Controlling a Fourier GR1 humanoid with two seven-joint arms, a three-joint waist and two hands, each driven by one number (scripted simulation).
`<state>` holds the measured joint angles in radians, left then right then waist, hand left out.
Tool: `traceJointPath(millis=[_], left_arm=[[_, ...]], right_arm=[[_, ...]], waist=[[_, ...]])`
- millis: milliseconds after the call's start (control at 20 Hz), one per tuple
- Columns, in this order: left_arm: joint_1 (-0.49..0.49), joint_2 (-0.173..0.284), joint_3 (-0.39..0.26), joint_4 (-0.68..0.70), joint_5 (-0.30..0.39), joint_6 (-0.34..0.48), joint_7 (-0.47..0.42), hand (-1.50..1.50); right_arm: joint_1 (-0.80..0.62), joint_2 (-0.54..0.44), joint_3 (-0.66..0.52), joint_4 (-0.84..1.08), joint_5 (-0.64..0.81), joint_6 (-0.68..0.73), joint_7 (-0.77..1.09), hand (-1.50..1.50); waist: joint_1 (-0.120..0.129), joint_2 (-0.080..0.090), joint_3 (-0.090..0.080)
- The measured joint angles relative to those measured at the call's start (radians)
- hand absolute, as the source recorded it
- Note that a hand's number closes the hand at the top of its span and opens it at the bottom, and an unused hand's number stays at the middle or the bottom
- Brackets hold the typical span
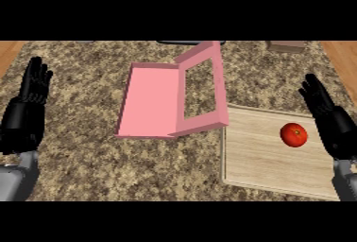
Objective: Pick the tomato from the tray and place it in the cardboard box
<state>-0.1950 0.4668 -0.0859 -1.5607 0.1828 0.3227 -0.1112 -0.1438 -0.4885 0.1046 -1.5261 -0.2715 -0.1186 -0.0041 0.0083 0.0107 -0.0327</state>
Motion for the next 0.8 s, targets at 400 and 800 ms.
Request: traceJointPath(millis=[400, 800], left_arm=[[0.086, -0.002, -0.072, 0.085, -0.050, -0.021, 0.071, 0.00], [0.157, -0.009, -0.109, 0.060, -0.083, -0.037, 0.150, 0.00]], right_arm=[[-0.163, -0.087, -0.056, 0.036, 0.013, 0.117, -0.092, 1.50], [-0.179, -0.013, -0.173, 0.340, -0.001, 0.140, -0.350, -1.50]], waist=[[0.012, 0.002, 0.024], [0.009, -0.005, 0.033]])
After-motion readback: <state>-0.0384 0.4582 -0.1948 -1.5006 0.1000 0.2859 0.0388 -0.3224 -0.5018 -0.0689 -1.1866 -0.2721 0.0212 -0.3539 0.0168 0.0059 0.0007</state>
